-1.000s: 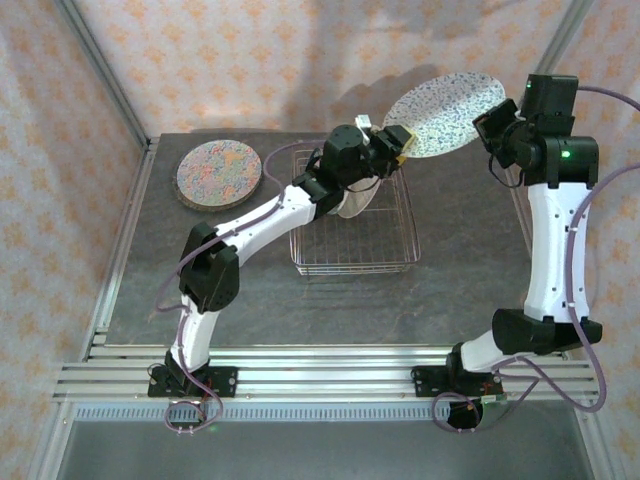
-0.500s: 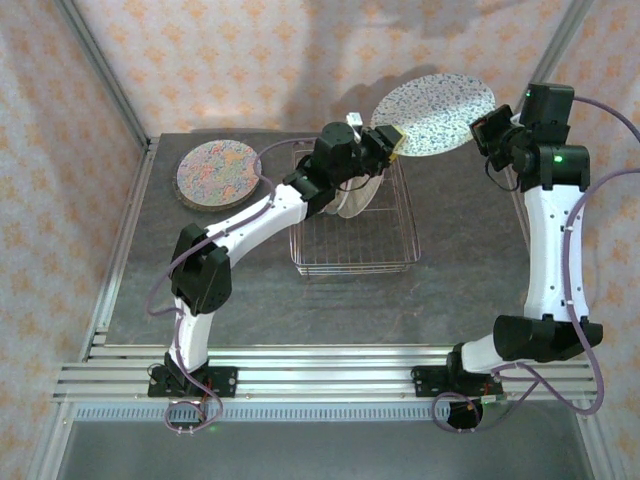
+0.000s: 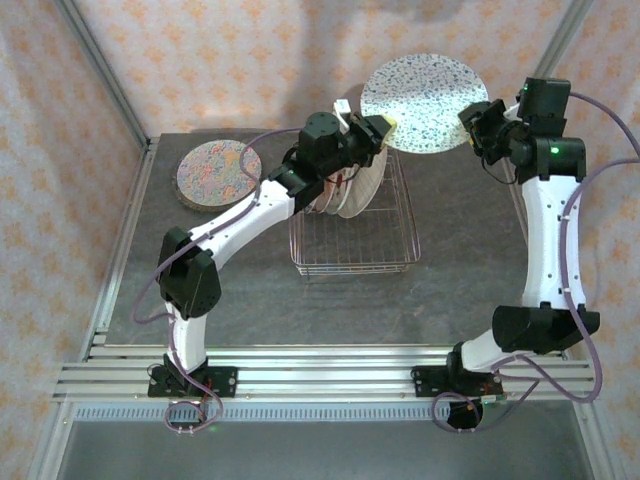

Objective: Unload the plates from the dish rack

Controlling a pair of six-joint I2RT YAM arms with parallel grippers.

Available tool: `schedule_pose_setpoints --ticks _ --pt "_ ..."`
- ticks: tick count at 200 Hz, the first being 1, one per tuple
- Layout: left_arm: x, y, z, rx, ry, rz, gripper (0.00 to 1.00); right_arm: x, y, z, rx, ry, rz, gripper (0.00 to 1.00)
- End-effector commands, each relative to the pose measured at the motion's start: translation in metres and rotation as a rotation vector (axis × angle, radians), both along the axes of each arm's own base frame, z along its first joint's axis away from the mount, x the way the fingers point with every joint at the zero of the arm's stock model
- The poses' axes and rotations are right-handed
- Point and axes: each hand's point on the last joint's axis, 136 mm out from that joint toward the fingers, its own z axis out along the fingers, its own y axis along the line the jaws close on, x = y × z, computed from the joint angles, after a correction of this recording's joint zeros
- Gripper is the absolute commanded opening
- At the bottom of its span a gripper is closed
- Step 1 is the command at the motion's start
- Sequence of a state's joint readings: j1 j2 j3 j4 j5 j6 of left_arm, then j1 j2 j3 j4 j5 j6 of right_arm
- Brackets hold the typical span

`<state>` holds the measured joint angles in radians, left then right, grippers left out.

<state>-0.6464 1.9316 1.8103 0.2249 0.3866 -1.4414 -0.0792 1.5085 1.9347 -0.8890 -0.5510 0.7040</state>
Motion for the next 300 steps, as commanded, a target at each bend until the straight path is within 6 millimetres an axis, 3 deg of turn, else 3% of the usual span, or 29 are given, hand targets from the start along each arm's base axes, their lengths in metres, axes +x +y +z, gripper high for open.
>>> schedule_pose_setpoints --ticks 1,33,57,81,140,197,238,261,300 --pt "-0.016 0.018 0.046 -0.021 -0.116 -0.014 0.0 0.0 0.014 0.021 0.006 -0.056 0.059 0.42" --pt "-0.014 0.038 0.052 -0.015 -0.129 0.007 0.0 0.002 0.042 0.02 -0.035 -0.031 0.12 0.52" --pt "-0.01 0.062 0.055 -0.02 -0.126 0.044 0.0 0.01 0.059 0.023 -0.019 -0.04 0.128 0.58" --pt "-0.006 0.091 0.059 -0.04 -0.123 0.089 0.0 0.02 0.088 0.025 0.005 -0.045 0.185 0.61" --pt "-0.004 0.18 0.057 -0.052 -0.11 0.228 0.0 0.037 0.173 0.029 0.019 -0.058 0.37 0.71" --pt "-0.001 0.268 0.046 -0.051 -0.094 0.379 0.0 0.031 0.251 0.021 0.073 -0.058 0.547 0.72" --pt "-0.004 0.336 0.025 -0.02 -0.064 0.524 0.0 0.016 0.264 0.017 -0.031 -0.089 0.599 0.72" --pt "-0.007 0.368 0.0 -0.001 -0.028 0.61 0.0 0.007 0.267 0.016 -0.14 -0.153 0.63 0.72" --pt "-0.012 0.411 -0.041 0.063 0.007 0.734 0.0 -0.015 0.275 0.032 -0.269 -0.367 0.681 0.72"
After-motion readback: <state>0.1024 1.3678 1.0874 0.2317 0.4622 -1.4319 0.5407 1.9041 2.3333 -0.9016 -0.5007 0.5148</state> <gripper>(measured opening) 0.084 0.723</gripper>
